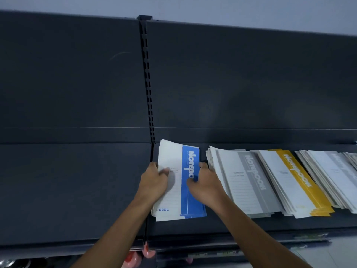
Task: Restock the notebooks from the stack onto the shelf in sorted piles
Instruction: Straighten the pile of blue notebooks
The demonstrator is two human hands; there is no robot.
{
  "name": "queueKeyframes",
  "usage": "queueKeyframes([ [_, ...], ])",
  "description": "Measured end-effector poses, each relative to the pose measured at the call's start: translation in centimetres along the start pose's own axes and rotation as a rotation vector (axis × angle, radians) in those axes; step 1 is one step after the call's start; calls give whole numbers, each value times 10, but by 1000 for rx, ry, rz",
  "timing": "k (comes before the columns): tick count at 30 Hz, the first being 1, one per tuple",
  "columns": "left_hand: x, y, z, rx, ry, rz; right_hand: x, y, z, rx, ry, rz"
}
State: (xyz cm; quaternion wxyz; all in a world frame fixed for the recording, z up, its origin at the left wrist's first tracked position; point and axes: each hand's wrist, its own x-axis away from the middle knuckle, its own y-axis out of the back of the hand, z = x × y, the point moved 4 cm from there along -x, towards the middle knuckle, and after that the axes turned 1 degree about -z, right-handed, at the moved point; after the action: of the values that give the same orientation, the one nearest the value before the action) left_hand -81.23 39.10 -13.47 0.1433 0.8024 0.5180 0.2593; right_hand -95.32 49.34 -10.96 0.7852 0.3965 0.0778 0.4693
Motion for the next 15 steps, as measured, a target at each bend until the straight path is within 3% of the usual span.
queueKeyframes([
  [4,21,19,-15,198,-290,-111,7,27,13,-280,49,-99],
  [7,34,25,-30,332,-472,-87,18,43,22,-373,179,-232],
  [10,40,26,-35,416,-511,-31,31,43,22,-419,222,-290],
  [15,50,17,-18,455,-426,55,45,26,11,-526,165,-253],
])
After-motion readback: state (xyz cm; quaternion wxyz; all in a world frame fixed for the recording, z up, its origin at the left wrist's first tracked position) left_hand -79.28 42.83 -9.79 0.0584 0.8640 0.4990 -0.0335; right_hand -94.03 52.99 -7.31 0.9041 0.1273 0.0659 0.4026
